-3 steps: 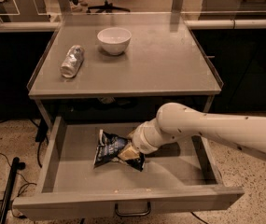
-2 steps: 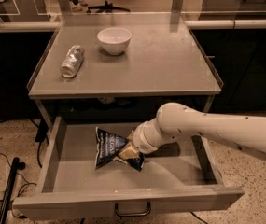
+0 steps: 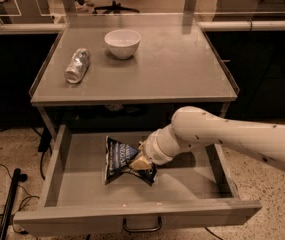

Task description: Pick blue chip bag from top drawer and place on counter

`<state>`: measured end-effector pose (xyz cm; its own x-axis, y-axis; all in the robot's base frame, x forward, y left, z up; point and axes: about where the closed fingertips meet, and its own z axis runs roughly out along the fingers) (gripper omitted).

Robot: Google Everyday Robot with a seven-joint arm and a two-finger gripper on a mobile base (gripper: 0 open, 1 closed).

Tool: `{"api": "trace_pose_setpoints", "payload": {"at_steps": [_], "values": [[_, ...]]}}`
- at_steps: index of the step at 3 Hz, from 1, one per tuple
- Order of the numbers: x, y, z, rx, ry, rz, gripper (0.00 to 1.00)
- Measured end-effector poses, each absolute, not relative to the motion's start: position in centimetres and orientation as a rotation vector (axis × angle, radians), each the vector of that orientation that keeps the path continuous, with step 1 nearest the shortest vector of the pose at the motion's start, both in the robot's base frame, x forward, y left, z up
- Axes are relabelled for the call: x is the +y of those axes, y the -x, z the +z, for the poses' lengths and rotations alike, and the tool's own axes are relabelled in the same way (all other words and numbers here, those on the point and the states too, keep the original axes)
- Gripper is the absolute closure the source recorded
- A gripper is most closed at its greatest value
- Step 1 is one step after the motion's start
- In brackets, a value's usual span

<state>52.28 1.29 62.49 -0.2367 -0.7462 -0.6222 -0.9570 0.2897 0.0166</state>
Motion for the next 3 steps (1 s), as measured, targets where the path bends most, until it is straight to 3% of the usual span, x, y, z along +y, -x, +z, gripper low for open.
{"api": "trace_pose_setpoints", "payload": {"at_steps": [3], "values": [[-2.3,-50.5,69.9,1.983,1.471,0.549,1.0]]}}
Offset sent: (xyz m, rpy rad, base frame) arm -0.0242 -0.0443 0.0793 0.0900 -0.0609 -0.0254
